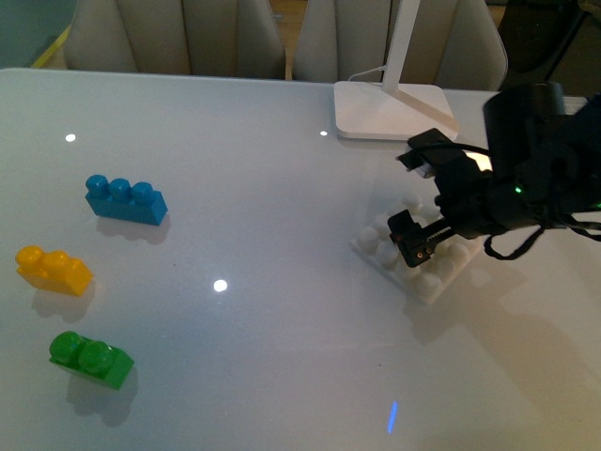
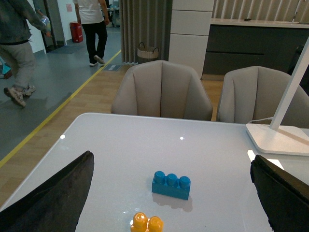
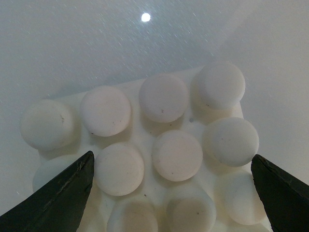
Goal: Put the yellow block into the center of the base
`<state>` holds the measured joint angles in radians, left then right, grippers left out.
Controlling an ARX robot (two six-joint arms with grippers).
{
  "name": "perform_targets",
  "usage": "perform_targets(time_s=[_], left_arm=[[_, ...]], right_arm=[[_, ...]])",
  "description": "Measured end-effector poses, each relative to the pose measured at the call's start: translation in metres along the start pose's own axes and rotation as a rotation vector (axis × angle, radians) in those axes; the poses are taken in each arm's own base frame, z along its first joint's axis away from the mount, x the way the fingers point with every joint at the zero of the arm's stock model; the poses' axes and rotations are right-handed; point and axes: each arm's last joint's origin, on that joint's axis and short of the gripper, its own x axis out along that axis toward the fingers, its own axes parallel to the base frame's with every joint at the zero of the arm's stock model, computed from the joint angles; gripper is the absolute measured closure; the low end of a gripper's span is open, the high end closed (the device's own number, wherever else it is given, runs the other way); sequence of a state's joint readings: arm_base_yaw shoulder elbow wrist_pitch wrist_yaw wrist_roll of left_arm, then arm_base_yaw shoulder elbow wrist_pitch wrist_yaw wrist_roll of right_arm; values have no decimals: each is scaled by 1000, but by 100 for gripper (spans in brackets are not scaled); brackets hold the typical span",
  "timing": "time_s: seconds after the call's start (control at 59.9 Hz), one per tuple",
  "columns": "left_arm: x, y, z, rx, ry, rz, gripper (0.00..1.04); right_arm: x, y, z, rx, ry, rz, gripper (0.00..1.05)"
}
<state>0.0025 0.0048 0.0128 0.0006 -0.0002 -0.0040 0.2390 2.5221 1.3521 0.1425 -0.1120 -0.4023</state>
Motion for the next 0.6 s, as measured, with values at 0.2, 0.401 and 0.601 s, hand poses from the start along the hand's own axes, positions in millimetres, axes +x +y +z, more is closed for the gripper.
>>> perform_targets(time_s=[0.2, 0.401, 0.601], left_arm=[[0, 0, 0, 0, 0, 0, 7], [0, 0, 0, 0, 0, 0, 7], [0, 0, 0, 0, 0, 0, 7]], right_arm=[[22, 32, 50, -106, 14, 57, 9], [43, 82, 98, -257, -2, 142, 9], [50, 128, 126, -398, -27, 227, 9]])
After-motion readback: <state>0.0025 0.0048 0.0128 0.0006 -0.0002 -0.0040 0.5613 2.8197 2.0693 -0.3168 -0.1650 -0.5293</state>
